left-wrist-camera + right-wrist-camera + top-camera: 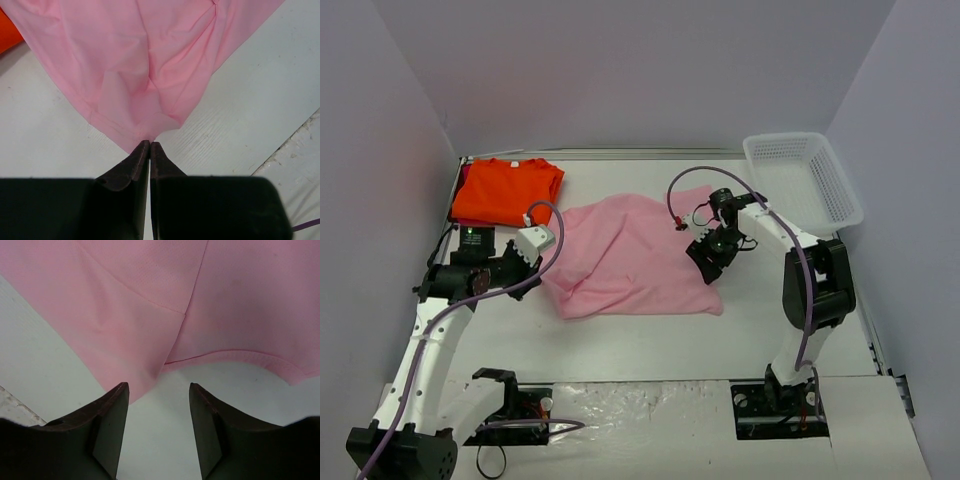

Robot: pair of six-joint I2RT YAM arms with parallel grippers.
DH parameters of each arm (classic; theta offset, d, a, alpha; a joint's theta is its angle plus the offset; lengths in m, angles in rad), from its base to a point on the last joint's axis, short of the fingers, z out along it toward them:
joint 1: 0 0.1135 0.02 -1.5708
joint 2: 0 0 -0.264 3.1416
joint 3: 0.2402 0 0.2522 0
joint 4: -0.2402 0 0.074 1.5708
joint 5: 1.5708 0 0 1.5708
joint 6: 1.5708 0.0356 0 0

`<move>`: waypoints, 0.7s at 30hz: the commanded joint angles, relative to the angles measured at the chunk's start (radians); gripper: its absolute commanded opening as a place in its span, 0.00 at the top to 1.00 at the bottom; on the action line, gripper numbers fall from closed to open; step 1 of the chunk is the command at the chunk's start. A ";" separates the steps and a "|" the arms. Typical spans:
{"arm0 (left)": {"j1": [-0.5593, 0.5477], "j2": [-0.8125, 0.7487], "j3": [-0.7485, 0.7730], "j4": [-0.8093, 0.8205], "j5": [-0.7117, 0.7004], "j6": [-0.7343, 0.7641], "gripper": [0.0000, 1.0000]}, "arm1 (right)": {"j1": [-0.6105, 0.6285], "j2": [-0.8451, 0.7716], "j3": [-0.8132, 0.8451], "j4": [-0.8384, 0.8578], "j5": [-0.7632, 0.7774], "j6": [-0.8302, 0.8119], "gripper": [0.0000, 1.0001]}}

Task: Fold and stack the t-shirts
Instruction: Flatten out the tshirt

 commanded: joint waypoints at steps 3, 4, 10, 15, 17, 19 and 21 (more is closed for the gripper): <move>-0.005 -0.019 0.009 0.009 0.003 -0.012 0.98 | -0.003 0.058 0.017 -0.009 -0.038 0.000 0.53; -0.005 -0.019 0.009 0.009 0.003 -0.012 0.98 | -0.003 0.066 0.020 -0.010 -0.041 0.000 0.53; -0.007 -0.016 0.009 0.009 0.004 -0.013 0.97 | 0.006 0.118 0.039 -0.009 -0.053 0.000 0.54; -0.005 -0.014 0.009 0.009 0.007 -0.015 0.98 | 0.021 0.132 0.042 -0.003 -0.055 0.003 0.57; -0.005 -0.017 0.010 0.008 0.009 -0.015 0.98 | 0.023 0.137 0.042 0.002 -0.055 0.006 0.64; -0.005 -0.016 0.010 0.008 0.009 -0.017 0.97 | 0.026 0.137 0.045 0.004 -0.056 0.010 0.80; -0.005 -0.019 0.009 0.008 0.009 -0.015 0.98 | 0.029 0.129 0.045 0.004 -0.049 0.017 1.00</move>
